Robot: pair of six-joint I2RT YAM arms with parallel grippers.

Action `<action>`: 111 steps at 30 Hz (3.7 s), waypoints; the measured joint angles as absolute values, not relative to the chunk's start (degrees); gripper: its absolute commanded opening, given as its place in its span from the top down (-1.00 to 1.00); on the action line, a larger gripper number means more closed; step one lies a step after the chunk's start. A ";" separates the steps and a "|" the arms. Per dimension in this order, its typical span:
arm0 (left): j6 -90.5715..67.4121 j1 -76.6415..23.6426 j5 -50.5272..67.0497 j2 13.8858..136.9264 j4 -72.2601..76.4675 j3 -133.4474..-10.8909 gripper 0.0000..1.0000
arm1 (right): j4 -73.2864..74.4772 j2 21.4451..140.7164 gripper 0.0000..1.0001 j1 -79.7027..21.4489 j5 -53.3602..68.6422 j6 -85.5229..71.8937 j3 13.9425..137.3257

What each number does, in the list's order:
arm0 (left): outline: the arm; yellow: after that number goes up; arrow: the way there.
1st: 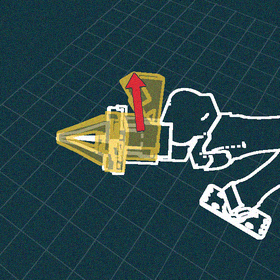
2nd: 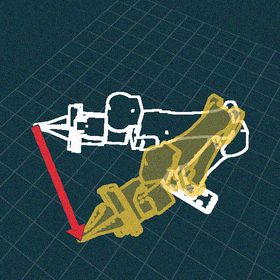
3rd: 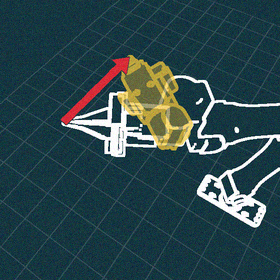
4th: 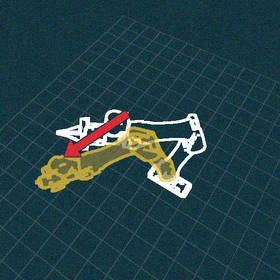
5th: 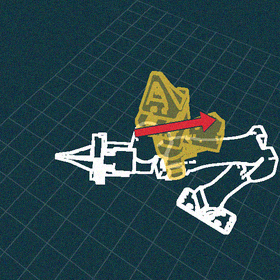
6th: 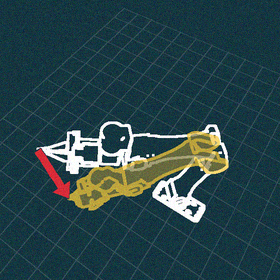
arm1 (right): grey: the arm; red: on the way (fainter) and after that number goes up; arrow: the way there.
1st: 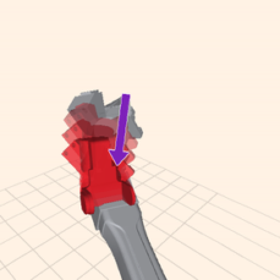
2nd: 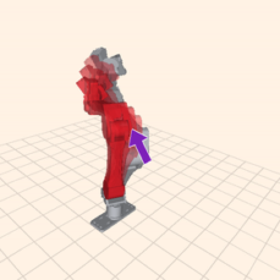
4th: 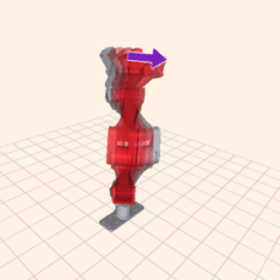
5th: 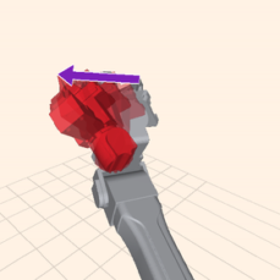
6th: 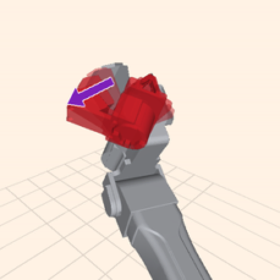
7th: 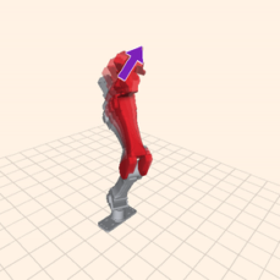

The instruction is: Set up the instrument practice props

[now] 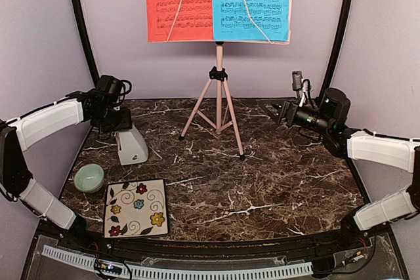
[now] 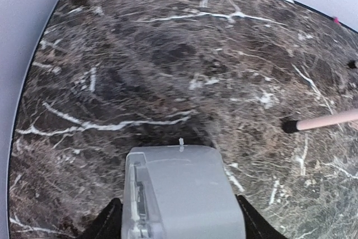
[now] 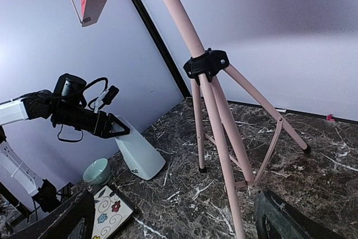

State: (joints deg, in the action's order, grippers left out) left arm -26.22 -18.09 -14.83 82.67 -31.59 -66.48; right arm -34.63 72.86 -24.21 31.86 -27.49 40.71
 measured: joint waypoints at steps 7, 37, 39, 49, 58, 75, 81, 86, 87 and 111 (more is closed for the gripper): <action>-26.65 -30.92 -14.90 89.47 -31.44 -75.11 0.29 | -34.06 72.38 -1.00 -24.21 31.83 -27.09 40.71; -31.77 -52.88 -17.87 102.87 -30.87 -90.24 -0.98 | -32.03 69.71 -0.85 -25.15 31.42 -26.83 33.36; -31.27 -51.77 -16.23 98.30 -28.60 -86.30 -0.97 | -31.59 69.71 -0.79 -25.43 30.98 -26.65 32.67; -28.86 -31.00 0.27 77.21 -12.99 -61.69 -0.53 | -31.40 73.32 -0.37 -33.30 26.65 -27.11 29.39; -27.59 -27.57 16.62 92.12 2.76 -55.37 0.01 | -37.50 88.12 0.09 -41.36 23.75 -30.79 28.77; -24.99 -41.89 21.56 103.59 12.14 -53.28 0.37 | -36.38 90.32 0.22 -40.99 19.33 -30.70 28.99; -24.10 -45.87 22.94 103.26 13.63 -53.04 0.46 | -32.64 88.01 0.35 -37.98 17.96 -29.82 28.29; -23.33 -38.11 22.26 101.08 13.02 -52.40 0.55 | -31.92 87.07 0.50 -37.76 17.54 -29.41 27.62; -22.81 -36.03 21.69 100.97 12.67 -52.97 0.55 | -31.94 87.09 0.52 -37.78 17.47 -29.58 27.44; -17.21 -41.34 26.57 113.21 14.37 -63.20 0.71 | -36.58 100.62 0.72 -40.49 14.74 -34.44 31.81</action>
State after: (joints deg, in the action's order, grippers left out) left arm -17.21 -41.34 26.57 113.21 14.37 -63.20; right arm -36.58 100.62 -40.49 14.74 -34.44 31.81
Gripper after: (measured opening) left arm 0.148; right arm 0.141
